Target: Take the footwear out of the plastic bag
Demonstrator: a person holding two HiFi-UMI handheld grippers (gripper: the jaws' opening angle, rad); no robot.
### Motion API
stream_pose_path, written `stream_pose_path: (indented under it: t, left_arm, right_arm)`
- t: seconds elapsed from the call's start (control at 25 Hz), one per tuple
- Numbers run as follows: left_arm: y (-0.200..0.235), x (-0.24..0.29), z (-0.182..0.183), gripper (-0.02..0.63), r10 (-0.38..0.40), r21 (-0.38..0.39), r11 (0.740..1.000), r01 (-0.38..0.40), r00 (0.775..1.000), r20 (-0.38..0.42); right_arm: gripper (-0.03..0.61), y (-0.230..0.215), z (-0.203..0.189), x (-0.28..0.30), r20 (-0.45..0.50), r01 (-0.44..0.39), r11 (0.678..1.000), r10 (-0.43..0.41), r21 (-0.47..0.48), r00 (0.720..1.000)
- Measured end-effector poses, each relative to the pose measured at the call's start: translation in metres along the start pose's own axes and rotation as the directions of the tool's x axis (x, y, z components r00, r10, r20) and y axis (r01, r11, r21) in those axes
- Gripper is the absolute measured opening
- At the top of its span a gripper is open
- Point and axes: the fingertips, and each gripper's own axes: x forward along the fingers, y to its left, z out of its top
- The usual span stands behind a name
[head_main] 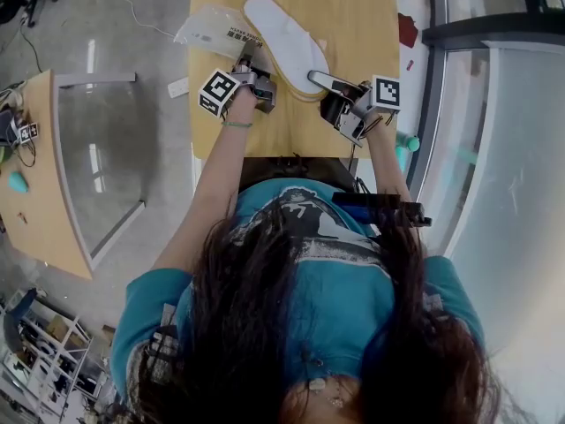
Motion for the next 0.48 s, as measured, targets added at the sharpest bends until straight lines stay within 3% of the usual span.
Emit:
stream_pose_path:
  t: [0.16,0.36,0.4,0.48]
  left_arm:
    - [0.012,0.003,-0.012,-0.002,0.058,-0.008,0.998,-0.058,0.998,0.002]
    - [0.031,0.002,-0.023,0.016,0.163,-0.01,0.987,-0.163,0.987,-0.013]
    - [0.033,0.003,-0.026,0.076,0.177,0.004,0.984,-0.176,0.984,-0.032]
    - [0.032,0.006,-0.035,0.272,0.187,0.076,0.981,-0.179,0.976,-0.111]
  right_arm:
    - [0.094,-0.039,0.001,-0.003,0.035,0.086,0.992,-0.09,0.097,0.995]
    - [0.094,-0.073,-0.004,-0.003,-0.01,0.238,0.967,-0.238,0.089,0.971]
    - [0.094,-0.08,-0.004,-0.003,-0.016,0.265,0.96,-0.264,0.086,0.964]
    - [0.094,-0.095,-0.007,-0.004,-0.039,0.329,0.943,-0.327,0.054,0.944]
